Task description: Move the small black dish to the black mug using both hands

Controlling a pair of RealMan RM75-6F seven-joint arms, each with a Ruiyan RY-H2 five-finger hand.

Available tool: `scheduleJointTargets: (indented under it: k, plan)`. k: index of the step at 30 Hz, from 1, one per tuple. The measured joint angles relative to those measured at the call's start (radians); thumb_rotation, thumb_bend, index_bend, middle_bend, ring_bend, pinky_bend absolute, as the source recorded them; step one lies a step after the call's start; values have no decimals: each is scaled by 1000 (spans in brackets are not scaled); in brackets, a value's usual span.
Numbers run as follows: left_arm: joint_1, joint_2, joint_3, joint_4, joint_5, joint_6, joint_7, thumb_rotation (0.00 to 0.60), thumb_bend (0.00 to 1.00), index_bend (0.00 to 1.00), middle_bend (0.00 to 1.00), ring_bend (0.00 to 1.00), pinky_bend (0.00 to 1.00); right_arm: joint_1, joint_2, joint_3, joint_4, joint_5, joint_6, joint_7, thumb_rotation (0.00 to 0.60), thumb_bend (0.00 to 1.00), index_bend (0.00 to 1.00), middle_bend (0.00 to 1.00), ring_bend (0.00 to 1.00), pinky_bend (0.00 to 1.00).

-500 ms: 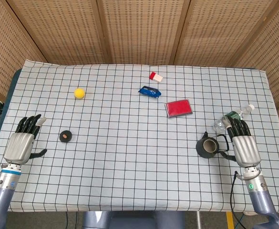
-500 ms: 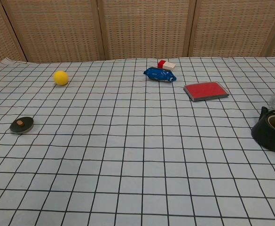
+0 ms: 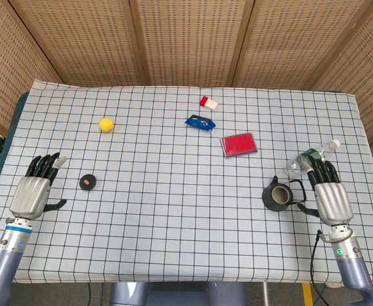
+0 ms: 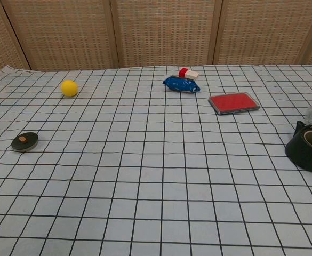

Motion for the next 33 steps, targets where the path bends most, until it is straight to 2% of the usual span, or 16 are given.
scheduleJointTargets:
  k: [6,11,23,33]
  plan:
    - [-24,-12,-14,20,-46,-55,6,600,131,195,0,0,0,0,5,6,9,12,-9,18,600,114,111,0,0,0]
    - [-67,-28,-38,55,-124,-134,57,600,131,257,0,0,0,4,7,11,15,17,-17,30,600,113,111,0,0,0]
    - [-190,-110,-67,202,-343,-349,232,600,131,238,0,0,0,5,13,19,21,31,-25,47,600,114,111,0,0,0]
    - [-268,-213,-60,354,-437,-463,264,600,137,255,0,0,0,6,10,19,26,33,-29,43,600,113,111,0,0,0]
